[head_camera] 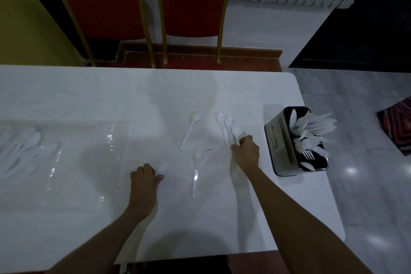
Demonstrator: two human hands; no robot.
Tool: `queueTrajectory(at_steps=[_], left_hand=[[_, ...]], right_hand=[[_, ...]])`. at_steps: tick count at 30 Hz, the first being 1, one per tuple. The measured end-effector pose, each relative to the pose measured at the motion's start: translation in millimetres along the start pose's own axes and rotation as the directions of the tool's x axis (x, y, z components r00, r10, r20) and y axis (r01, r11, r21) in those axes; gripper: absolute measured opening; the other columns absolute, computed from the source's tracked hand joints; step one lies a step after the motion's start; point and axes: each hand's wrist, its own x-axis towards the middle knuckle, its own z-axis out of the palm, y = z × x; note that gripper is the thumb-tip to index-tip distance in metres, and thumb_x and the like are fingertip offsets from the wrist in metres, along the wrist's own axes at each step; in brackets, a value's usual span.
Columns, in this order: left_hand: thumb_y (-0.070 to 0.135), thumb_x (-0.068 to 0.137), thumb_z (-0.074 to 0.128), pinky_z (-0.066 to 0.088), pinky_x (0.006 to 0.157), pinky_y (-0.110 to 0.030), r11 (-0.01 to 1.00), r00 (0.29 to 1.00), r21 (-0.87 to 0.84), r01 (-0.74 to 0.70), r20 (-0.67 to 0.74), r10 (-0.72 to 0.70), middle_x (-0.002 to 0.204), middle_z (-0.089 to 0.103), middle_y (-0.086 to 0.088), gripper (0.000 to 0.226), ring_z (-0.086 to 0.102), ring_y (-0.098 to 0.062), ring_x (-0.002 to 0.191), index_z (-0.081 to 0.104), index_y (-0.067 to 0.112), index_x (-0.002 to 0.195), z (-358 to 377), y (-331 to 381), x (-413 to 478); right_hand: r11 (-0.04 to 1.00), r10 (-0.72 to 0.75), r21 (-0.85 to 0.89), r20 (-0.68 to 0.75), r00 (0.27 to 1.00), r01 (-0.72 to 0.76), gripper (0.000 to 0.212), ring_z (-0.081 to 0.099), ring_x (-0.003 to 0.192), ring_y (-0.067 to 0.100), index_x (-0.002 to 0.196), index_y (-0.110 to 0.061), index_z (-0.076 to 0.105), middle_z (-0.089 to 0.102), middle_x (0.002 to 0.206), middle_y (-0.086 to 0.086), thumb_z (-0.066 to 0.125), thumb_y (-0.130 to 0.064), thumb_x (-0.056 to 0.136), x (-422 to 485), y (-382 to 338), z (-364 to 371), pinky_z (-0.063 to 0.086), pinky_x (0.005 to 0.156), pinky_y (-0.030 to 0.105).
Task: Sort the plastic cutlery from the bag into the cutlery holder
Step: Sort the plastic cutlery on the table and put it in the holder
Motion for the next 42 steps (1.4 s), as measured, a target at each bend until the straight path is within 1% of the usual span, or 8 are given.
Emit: queueTrajectory(at_steps=[4, 9, 13, 17, 22, 26, 35, 42], left_hand=[[0.018, 0.083, 0.07, 0.035, 0.072, -0.038, 0.973, 0.992, -0.196, 0.123, 0.011, -0.123, 0.079, 0.058, -0.02, 0.023, 0.054, -0.037, 0.08, 0.057, -0.001, 0.079, -6, 12, 32], [0.031, 0.089, 0.061, 0.032, 0.07, -0.031, 0.896, 0.975, -0.392, 0.21, 0.01, -0.224, 0.094, 0.063, -0.018, 0.031, 0.057, -0.032, 0.092, 0.06, 0.001, 0.09, -22, 65, 102], [0.03, 0.086, 0.066, 0.037, 0.069, -0.035, 0.933, 0.989, -0.331, 0.144, 0.035, -0.14, 0.097, 0.061, -0.019, 0.031, 0.058, -0.034, 0.092, 0.058, 0.001, 0.093, -19, 88, 141], [0.023, 0.079, 0.073, 0.039, 0.08, -0.036, 0.962, 0.977, -0.215, 0.167, 0.167, -0.132, 0.11, 0.054, -0.021, 0.042, 0.053, -0.036, 0.104, 0.053, -0.002, 0.106, -9, 88, 140], [0.02, 0.08, 0.067, 0.045, 0.076, -0.035, 0.973, 0.968, -0.178, 0.146, 0.23, -0.103, 0.098, 0.066, -0.021, 0.025, 0.06, -0.036, 0.099, 0.062, -0.001, 0.091, -13, 84, 138], [0.022, 0.079, 0.07, 0.044, 0.07, -0.033, 0.953, 0.954, -0.221, 0.208, 0.259, -0.148, 0.093, 0.068, -0.021, 0.027, 0.063, -0.035, 0.092, 0.064, -0.003, 0.085, -23, 80, 122], [0.022, 0.076, 0.072, 0.035, 0.066, -0.026, 0.921, 0.933, -0.321, 0.22, 0.344, -0.103, 0.081, 0.064, -0.01, 0.029, 0.062, -0.029, 0.083, 0.045, 0.019, 0.065, -8, 83, 32], [0.031, 0.073, 0.078, 0.038, 0.07, -0.03, 0.927, 0.93, -0.275, 0.256, 0.333, -0.159, 0.1, 0.06, -0.014, 0.045, 0.058, -0.028, 0.093, 0.054, 0.003, 0.098, 7, 98, 19]], right_hand=[[0.998, -0.048, -0.047, 0.035, 0.998, 0.05, 0.021, 0.057, 0.083, 0.023, 0.101, 0.002, 0.056, 0.059, 0.089, 0.011, 0.065, -0.014, 0.089, 15, -9, 9, 0.043, 0.07, 0.03], [0.999, -0.03, 0.022, 0.01, 1.0, 0.03, 0.011, 0.058, 0.074, 0.024, 0.083, -0.004, 0.055, 0.056, 0.074, 0.006, 0.059, -0.013, 0.089, 33, -15, 6, 0.052, 0.068, 0.036], [0.997, -0.057, 0.062, 0.031, 0.998, 0.055, 0.013, 0.059, 0.078, 0.023, 0.091, -0.004, 0.057, 0.057, 0.079, 0.003, 0.065, -0.014, 0.088, 44, -27, 12, 0.057, 0.077, 0.044], [0.996, -0.09, -0.02, 0.03, 0.995, 0.09, 0.023, 0.053, 0.075, 0.018, 0.099, -0.001, 0.058, 0.057, 0.085, 0.005, 0.07, -0.015, 0.084, 47, -40, 18, 0.044, 0.062, 0.027], [0.99, -0.017, -0.136, 0.085, 0.996, 0.028, 0.025, 0.067, 0.085, 0.028, 0.095, 0.001, 0.063, 0.067, 0.092, 0.014, 0.072, -0.018, 0.081, 51, -43, 23, 0.048, 0.065, 0.029], [0.991, 0.01, -0.133, 0.164, 0.986, 0.012, 0.031, 0.058, 0.076, 0.023, 0.099, 0.003, 0.065, 0.06, 0.084, 0.009, 0.072, -0.02, 0.08, 43, -34, 16, 0.041, 0.058, 0.024], [0.992, 0.097, 0.05, 0.307, 0.947, -0.118, 0.025, 0.072, 0.075, 0.03, 0.072, -0.004, 0.07, 0.073, 0.081, 0.016, 0.089, -0.015, 0.059, -7, -12, -10, 0.06, 0.079, 0.046], [0.993, 0.121, -0.046, 0.362, 0.924, -0.113, 0.027, 0.072, 0.08, 0.027, 0.067, -0.015, 0.063, 0.072, 0.085, 0.012, 0.089, -0.024, 0.062, -38, 5, -9, 0.06, 0.08, 0.038]])
